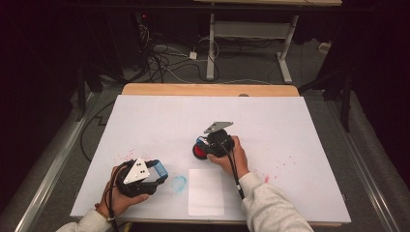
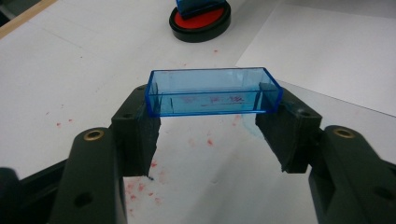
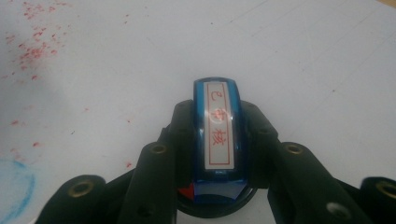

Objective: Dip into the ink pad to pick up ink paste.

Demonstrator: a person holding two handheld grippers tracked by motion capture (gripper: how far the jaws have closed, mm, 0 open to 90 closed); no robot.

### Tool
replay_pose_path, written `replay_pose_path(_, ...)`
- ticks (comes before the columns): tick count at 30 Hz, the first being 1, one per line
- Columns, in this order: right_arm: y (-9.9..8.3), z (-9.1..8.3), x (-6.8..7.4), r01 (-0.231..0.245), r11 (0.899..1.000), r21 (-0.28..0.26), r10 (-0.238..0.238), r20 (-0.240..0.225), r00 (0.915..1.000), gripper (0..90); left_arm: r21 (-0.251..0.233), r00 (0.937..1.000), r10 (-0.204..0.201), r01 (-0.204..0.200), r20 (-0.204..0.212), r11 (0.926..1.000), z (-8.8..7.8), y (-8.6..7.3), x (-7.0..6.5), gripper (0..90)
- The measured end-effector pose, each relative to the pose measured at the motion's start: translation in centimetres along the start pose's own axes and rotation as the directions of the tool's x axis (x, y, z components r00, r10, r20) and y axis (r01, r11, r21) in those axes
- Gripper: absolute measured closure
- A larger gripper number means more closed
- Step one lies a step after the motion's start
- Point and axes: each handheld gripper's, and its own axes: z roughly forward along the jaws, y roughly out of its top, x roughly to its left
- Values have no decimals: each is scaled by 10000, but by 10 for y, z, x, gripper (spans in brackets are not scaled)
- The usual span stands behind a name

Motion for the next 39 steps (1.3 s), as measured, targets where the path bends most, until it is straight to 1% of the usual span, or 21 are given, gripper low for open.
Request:
replay_pose_path(5,0,1,-1,-42,10000,19,43,-100,9999,705,-32,10000,3,-4,-13,10000,-1,0,-1,396)
replay_pose_path(20,-1,1,2,252,9997,1,-252,54,9997,705,-54,10000,38,-38,-28,10000,-1,1,-1,396)
replay_pose_path(26,-1,-2,1,235,9997,-95,-234,59,9997,703,-76,10000,15,-16,-78,10000,-2,1,0,396)
replay_pose_path(31,2,-14,2,337,9973,-653,-336,22,9994,703,-69,9999,8,-9,-116,10000,-3,0,1,396)
replay_pose_path(37,4,-35,4,471,9928,-1099,-459,132,9989,703,-40,9999,17,-17,-135,10000,-2,0,1,396)
replay_pose_path(39,4,-42,4,470,9914,-1219,-462,87,9989,703,-49,9999,3,-4,-130,10000,-3,1,1,396)
